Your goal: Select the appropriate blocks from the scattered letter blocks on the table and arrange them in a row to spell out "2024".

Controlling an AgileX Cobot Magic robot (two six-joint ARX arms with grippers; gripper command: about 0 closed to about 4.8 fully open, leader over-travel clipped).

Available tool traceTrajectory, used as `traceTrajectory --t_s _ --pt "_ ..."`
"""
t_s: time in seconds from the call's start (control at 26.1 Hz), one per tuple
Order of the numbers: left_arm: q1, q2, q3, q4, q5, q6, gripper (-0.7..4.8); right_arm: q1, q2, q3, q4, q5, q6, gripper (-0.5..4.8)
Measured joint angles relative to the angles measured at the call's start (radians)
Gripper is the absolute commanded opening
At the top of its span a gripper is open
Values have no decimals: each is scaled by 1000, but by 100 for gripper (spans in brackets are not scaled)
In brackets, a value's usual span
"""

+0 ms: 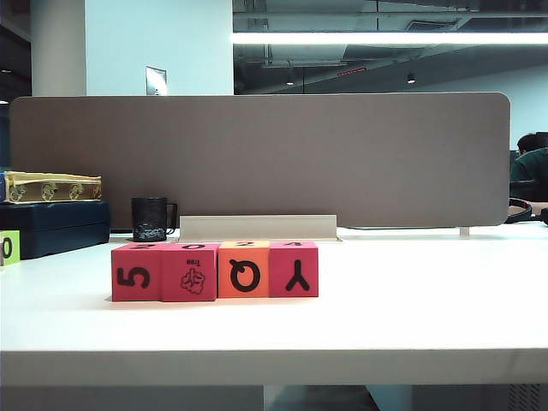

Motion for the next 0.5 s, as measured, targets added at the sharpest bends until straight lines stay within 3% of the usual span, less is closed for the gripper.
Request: traceTrajectory --t_s 0.19,0.5 --pt "0 0 0 0 0 0 -5 -8 -56 0 -105 50 0 -1" --pt "0 0 0 0 0 0 -5 -11 -56 0 -109 45 -2 -1"
